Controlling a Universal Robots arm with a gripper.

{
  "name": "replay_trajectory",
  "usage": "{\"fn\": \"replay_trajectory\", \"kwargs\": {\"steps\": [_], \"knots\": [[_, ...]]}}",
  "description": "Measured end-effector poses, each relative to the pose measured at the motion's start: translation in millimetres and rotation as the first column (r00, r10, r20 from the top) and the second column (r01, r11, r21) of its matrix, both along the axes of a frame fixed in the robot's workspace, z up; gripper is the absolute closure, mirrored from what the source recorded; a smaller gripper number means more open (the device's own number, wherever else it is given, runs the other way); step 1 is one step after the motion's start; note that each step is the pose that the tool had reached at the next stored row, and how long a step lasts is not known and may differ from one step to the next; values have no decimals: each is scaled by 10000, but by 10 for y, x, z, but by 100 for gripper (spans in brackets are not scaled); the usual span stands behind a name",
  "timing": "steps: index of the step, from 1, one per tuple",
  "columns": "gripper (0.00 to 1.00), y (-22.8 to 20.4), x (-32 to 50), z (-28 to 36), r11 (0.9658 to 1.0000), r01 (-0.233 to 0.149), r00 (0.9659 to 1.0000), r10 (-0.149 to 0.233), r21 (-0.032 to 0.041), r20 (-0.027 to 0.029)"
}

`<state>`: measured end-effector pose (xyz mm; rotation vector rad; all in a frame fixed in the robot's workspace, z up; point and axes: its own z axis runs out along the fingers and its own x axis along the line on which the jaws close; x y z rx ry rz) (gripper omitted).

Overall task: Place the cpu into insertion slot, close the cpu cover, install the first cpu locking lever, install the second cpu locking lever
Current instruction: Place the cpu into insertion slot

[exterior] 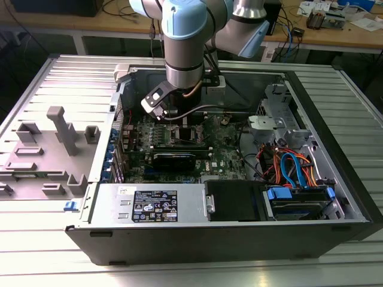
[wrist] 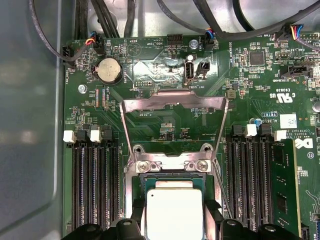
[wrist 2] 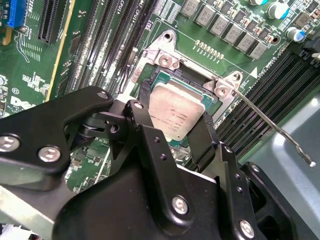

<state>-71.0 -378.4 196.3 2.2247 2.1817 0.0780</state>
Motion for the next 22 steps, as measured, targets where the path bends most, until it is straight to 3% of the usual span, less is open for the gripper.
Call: {"fn": "replay_trajectory", "kwargs": {"steps": [11,13,14,22], "knots": [[46,5,6,-24,9998,-198,9998,198,7,-1],[45,7,7,-28,9998,-198,9998,198,11,7],[39,6,7,-27,9998,-198,9998,198,9,7],[39,5,6,-22,9998,-198,9998,198,5,1]]}}
